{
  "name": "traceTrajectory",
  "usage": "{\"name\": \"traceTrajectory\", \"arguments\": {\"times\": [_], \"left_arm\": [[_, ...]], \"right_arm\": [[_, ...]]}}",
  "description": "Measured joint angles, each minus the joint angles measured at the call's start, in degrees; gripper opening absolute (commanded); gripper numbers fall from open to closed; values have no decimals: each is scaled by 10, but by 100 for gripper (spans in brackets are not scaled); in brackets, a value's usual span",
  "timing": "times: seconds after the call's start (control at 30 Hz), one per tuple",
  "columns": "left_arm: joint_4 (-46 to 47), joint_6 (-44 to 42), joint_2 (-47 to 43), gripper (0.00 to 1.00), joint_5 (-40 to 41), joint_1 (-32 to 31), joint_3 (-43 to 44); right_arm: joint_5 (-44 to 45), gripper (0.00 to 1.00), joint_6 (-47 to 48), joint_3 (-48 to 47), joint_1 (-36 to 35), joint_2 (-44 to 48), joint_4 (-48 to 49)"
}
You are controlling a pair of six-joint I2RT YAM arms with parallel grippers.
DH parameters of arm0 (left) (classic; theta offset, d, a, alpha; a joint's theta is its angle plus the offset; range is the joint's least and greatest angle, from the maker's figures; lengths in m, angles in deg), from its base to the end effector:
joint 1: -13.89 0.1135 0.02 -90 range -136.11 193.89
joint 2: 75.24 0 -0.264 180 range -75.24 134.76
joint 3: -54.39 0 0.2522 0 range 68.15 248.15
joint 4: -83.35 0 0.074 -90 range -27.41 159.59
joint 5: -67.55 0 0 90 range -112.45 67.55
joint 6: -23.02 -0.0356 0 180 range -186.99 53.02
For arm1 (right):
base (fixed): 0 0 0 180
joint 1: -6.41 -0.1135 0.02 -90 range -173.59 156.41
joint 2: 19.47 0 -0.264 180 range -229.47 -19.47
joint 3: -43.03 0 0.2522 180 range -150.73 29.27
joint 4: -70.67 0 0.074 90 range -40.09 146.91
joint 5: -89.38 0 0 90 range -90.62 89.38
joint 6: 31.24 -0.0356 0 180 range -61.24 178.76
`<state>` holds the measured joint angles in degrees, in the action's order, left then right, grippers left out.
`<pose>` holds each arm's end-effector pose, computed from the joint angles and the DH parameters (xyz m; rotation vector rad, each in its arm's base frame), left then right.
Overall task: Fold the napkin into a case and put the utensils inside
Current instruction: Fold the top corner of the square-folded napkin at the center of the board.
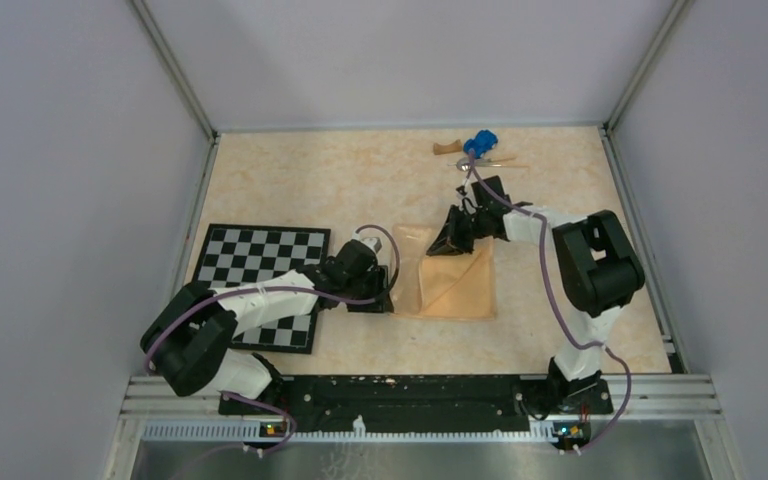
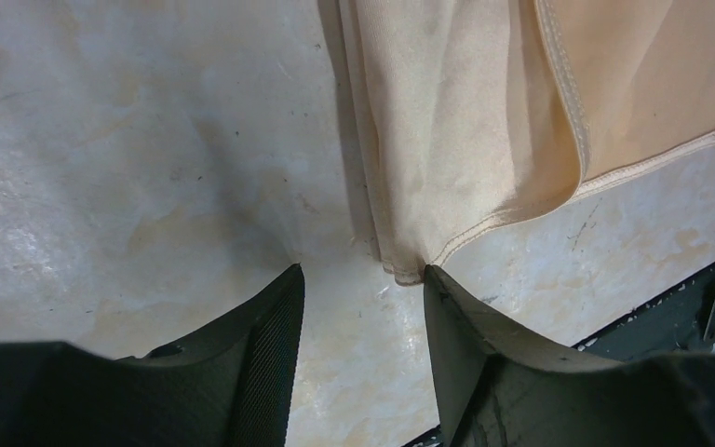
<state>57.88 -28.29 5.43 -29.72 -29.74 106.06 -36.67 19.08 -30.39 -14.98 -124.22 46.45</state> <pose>0.1860 -0.1836 0.1628 0.1695 2.6669 -0.6912 0.3283 0.1511 0.1529 0.1600 2.7059 1.1807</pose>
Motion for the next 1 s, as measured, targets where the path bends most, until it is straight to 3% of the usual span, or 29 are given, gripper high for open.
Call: {"name": "traceTrajectory", "arguments": {"times": [1.0], "left_arm": [[70, 26, 33, 27, -30, 15, -17]], "right_arm": [[-32, 0, -65, -114, -7, -120, 76]]}}
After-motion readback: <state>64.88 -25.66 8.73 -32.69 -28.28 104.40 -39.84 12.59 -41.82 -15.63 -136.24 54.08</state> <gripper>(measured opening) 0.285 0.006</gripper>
